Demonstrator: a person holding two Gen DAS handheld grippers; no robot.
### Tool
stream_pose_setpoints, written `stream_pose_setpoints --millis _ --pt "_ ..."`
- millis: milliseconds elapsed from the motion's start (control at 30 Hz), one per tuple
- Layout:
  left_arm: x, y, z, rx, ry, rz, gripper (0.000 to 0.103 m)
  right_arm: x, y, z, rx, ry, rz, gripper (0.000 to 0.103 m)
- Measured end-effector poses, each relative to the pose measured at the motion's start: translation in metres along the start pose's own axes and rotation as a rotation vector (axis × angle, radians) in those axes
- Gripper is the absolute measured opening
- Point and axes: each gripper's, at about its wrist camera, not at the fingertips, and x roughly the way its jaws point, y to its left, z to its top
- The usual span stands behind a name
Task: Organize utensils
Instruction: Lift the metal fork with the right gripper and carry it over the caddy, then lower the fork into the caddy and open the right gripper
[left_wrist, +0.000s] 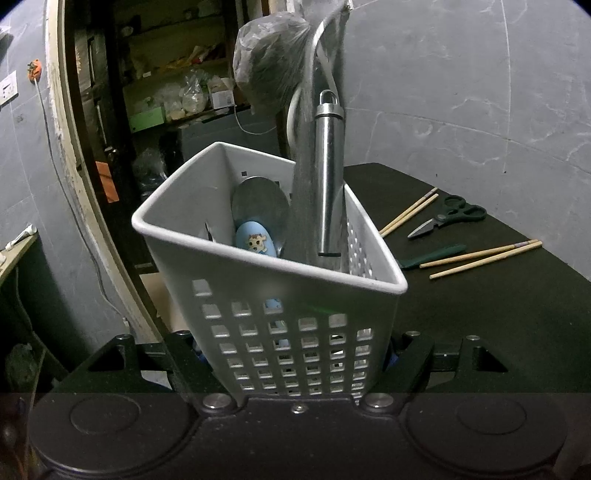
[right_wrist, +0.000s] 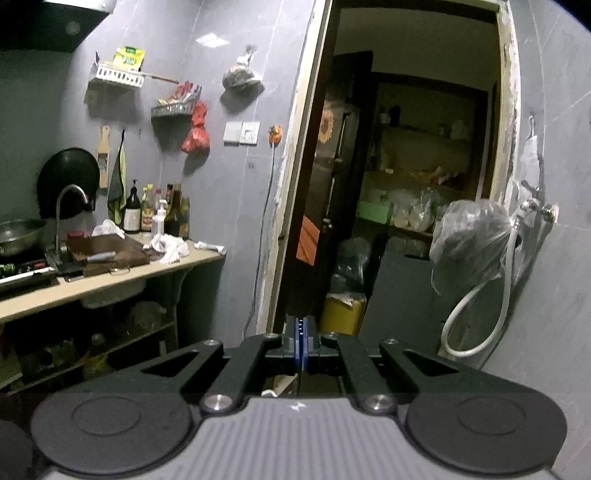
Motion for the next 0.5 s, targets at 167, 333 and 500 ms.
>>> stream_pose_setpoints --millis 167,333,500 --pt "0.001 0.001 0.0 0.0 0.003 0.0 0.078 0.01 0.007 -0.018 0.001 0.039 -0.023 0.003" --pt "0.002 0.0 0.0 -0.001 0.004 -0.001 0.078 0.022 0.015 -0.032 -0.008 0.093 0.006 0.003" --pt "0.002 0.0 0.0 -0.001 0.006 -0.001 0.078 0.03 0.018 -0.041 -0.006 0.131 0.024 0.003"
